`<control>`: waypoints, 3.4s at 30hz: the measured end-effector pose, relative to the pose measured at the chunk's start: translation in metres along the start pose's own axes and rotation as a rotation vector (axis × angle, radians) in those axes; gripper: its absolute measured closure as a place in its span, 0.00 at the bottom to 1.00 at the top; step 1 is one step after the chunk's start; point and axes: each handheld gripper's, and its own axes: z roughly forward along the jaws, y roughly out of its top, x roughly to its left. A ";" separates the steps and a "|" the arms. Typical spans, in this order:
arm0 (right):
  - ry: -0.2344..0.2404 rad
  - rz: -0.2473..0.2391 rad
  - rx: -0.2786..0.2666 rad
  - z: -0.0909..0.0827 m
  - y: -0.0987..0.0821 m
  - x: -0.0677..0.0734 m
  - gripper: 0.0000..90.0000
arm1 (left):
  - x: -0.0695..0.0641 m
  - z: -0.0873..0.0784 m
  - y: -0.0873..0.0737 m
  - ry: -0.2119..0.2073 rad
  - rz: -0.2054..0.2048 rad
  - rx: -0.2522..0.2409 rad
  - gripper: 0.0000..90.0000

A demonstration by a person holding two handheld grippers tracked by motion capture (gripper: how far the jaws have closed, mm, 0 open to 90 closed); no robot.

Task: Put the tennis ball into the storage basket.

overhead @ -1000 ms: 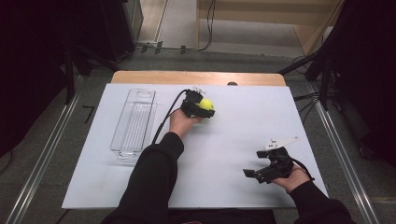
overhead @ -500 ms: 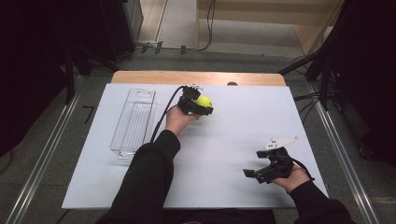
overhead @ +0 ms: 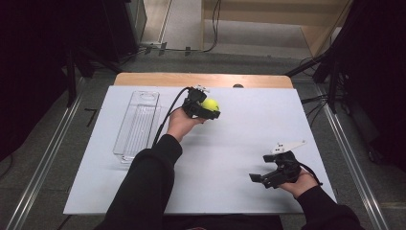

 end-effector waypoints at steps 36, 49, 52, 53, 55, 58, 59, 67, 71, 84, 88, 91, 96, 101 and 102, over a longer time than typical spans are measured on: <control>-0.007 0.004 0.008 0.001 0.001 0.000 0.00 | -0.012 -0.050 -0.023 -0.070 -0.005 0.008 0.30; -0.005 0.001 0.007 0.000 0.001 0.001 0.00 | -0.012 -0.062 -0.022 -0.075 -0.007 0.011 0.30; -0.003 0.003 0.006 0.000 0.002 0.001 0.00 | -0.012 -0.063 -0.023 -0.072 -0.007 0.025 0.30; -0.003 0.002 0.007 0.000 0.002 0.002 0.00 | -0.011 -0.063 -0.023 -0.075 -0.011 0.024 0.30; -0.001 0.001 0.005 0.000 0.002 0.001 0.00 | -0.011 -0.064 -0.023 -0.077 -0.019 0.022 0.30; 0.001 0.002 0.003 0.000 0.002 0.001 0.00 | -0.009 -0.067 -0.023 -0.082 -0.018 0.023 0.30; 0.000 0.002 0.001 0.000 0.002 0.001 0.00 | -0.009 -0.068 -0.023 -0.085 -0.021 0.022 0.30; -0.001 0.004 0.001 0.000 0.002 0.001 0.00 | -0.003 -0.075 -0.024 -0.098 -0.040 0.043 0.30; -0.001 0.006 0.000 0.000 0.002 0.001 0.00 | 0.000 -0.081 -0.025 -0.091 -0.045 0.039 0.30; -0.002 0.007 -0.003 0.000 0.002 0.002 0.00 | 0.006 -0.091 -0.025 -0.078 -0.041 0.027 0.30; -0.003 0.007 -0.004 -0.001 0.002 0.002 0.00 | 0.008 -0.095 -0.025 -0.079 -0.044 0.019 0.30; 0.001 0.004 -0.002 0.000 0.002 0.002 0.00 | 0.011 -0.099 -0.026 -0.071 -0.049 0.012 0.30; -0.001 0.009 -0.004 0.000 0.002 0.001 0.00 | 0.017 -0.104 -0.028 -0.042 -0.050 0.016 0.30; 0.003 0.008 -0.004 0.001 0.003 0.001 0.00 | 0.022 -0.108 -0.029 -0.045 -0.065 0.001 0.30; 0.003 0.008 -0.004 0.001 0.003 0.001 0.00 | 0.023 -0.109 -0.029 -0.045 -0.070 0.002 0.30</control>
